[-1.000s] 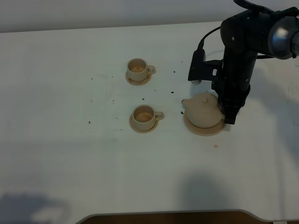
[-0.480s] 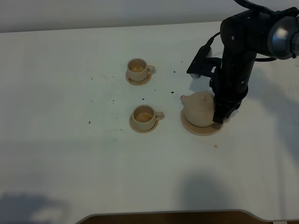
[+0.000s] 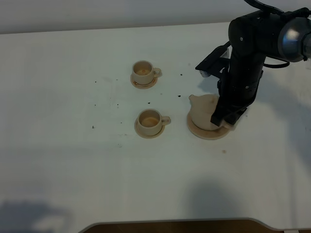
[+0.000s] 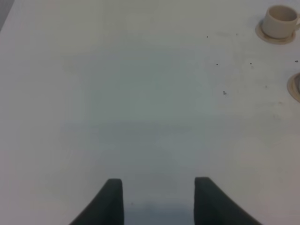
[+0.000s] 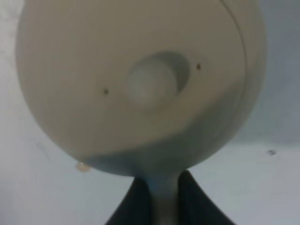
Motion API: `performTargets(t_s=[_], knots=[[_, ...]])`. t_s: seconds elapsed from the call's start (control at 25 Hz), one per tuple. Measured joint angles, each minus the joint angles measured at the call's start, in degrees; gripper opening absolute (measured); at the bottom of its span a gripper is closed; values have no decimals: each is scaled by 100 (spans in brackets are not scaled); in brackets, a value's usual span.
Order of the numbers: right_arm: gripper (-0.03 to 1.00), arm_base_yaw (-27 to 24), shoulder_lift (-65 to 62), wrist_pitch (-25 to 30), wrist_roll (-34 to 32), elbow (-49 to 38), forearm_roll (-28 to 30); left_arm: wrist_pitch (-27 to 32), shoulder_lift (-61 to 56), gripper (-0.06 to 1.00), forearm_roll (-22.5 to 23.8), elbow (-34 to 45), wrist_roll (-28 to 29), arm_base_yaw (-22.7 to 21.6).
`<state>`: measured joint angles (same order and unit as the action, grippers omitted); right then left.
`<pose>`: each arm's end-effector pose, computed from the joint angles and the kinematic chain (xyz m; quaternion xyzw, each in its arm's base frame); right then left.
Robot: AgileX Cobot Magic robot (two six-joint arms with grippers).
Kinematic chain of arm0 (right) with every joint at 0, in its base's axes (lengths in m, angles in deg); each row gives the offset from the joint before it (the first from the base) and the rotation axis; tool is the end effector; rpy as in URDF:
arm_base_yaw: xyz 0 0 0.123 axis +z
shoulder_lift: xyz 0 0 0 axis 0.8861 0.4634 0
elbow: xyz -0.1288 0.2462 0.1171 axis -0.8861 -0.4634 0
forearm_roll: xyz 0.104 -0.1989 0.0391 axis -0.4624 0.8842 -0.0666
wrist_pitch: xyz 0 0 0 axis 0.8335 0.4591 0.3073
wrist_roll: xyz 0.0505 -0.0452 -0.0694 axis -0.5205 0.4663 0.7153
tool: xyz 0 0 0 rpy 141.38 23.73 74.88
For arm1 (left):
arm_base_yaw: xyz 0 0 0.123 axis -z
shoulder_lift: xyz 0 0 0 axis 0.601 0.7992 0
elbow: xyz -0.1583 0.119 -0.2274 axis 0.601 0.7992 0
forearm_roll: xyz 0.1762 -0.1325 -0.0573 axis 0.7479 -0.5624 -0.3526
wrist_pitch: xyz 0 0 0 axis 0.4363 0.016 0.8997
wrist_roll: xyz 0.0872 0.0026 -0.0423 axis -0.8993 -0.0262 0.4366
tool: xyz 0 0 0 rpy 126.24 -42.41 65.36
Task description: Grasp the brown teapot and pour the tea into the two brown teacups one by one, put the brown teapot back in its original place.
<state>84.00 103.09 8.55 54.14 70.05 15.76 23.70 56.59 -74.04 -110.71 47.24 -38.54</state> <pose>0.3573 0.1450 0.1806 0.3902 -0.9206 -0.0168 0.0040 -0.0361 -0.0010 0.2657 -0.0007 0.8479 0.0144 0.5300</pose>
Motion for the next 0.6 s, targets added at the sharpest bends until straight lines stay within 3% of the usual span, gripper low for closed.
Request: performTargets(t_s=[0.6], knots=[[13,0,0,82,-225,0,-45,0,0,37,0,0,1,0]])
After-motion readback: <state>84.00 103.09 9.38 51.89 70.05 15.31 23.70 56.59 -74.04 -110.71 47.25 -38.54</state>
